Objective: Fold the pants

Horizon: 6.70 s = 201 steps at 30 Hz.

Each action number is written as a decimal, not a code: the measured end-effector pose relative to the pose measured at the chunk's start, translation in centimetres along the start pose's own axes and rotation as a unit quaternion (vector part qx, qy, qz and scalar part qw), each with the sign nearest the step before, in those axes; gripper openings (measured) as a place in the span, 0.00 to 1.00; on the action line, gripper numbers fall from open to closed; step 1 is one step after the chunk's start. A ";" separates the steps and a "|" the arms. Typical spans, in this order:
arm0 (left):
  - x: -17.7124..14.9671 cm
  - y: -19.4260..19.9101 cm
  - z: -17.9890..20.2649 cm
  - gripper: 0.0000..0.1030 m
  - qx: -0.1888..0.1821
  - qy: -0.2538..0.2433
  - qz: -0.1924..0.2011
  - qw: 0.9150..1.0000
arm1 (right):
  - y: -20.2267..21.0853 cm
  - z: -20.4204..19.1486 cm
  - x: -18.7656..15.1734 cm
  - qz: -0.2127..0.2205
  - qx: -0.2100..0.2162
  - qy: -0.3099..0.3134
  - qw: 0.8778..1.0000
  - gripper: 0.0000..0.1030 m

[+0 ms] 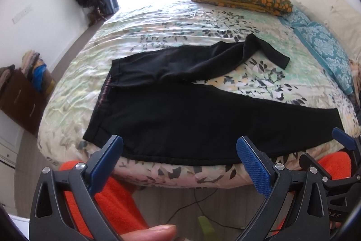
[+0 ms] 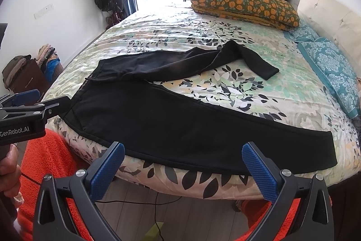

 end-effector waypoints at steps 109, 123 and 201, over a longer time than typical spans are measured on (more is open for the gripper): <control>-1.6 -17.1 3.6 0.98 -0.010 -0.002 -0.058 0.998 | -15.8 9.4 -6.7 -0.071 0.004 -0.072 0.995 0.96; -5.8 -21.0 2.6 1.00 0.032 -0.013 -0.090 0.995 | -18.3 8.0 -9.0 -0.116 -0.015 -0.023 0.993 1.00; 14.2 -30.5 6.0 0.98 0.004 -0.001 -0.024 1.000 | -21.0 20.0 6.1 -0.005 0.053 -0.139 0.989 1.00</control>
Point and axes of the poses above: each gripper's, at about its wrist camera, not at the fingertips, and y roughly against the way its jaws point, z to its right, x to its top, the point moved 7 cm from there along -y, roughly the way its jaws point, and after that the axes turned 10 degrees about y, right-handed, at the moved point
